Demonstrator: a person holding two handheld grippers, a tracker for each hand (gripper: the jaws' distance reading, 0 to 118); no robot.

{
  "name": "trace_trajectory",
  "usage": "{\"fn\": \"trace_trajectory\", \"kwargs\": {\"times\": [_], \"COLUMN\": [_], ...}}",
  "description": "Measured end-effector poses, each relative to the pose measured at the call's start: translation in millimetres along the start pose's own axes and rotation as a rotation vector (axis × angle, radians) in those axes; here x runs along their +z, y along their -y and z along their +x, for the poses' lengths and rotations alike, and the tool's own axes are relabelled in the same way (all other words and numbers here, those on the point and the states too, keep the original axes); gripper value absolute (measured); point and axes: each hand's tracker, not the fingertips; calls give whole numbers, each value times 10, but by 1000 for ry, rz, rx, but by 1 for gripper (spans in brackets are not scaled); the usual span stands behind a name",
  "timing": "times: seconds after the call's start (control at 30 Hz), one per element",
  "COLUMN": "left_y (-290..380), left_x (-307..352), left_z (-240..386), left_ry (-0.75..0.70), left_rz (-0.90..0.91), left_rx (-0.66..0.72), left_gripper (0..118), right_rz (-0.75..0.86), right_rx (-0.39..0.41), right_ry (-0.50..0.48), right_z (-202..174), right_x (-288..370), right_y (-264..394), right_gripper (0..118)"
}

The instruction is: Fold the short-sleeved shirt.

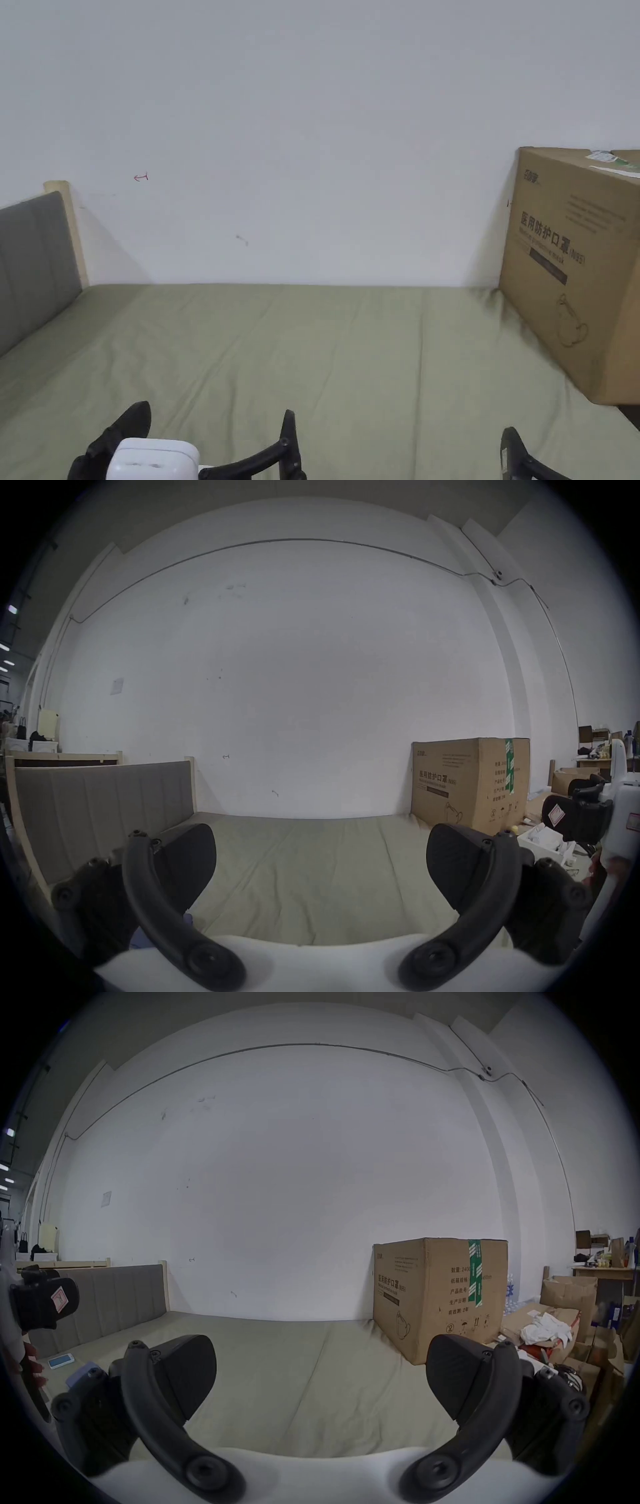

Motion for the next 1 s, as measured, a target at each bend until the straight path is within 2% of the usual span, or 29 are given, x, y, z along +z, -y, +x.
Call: {"fn": "trace_trajectory", "kwargs": {"times": [0.13, 0.17, 0.3, 0.43, 0.73, 0.87, 1.0], "left_y": [-20, -20, -17, -33, -67, -97, -87], "left_x": [-33, -31, -17, -28, -85, -130, -194], "left_z": [-47, -78, -213, -279, -281, -206, -161], "left_ry": [-37, -19, 23, -5, -101, -166, -161], "left_rz": [-36, -46, -37, -32, -45, -150, -211], "left_rx": [2, 11, 36, 21, 48, 74, 86], "left_gripper": [118, 118, 118, 118, 118, 118, 118], "right_rz": [-2, -47, -65, -70, -82, -93, -108], "right_rx": [12, 4, 28, 55, 41, 56, 64], "right_ry": [3, -1, -27, -22, -44, -45, -41], "right_z": [28, -2, -74, -120, -182, -195, -201], "right_x": [-11, -27, -73, -102, -121, -109, -114], "right_y": [9, 37, 54, 73, 37, 52, 81], "right_gripper": [118, 118, 118, 118, 118, 118, 118]}}
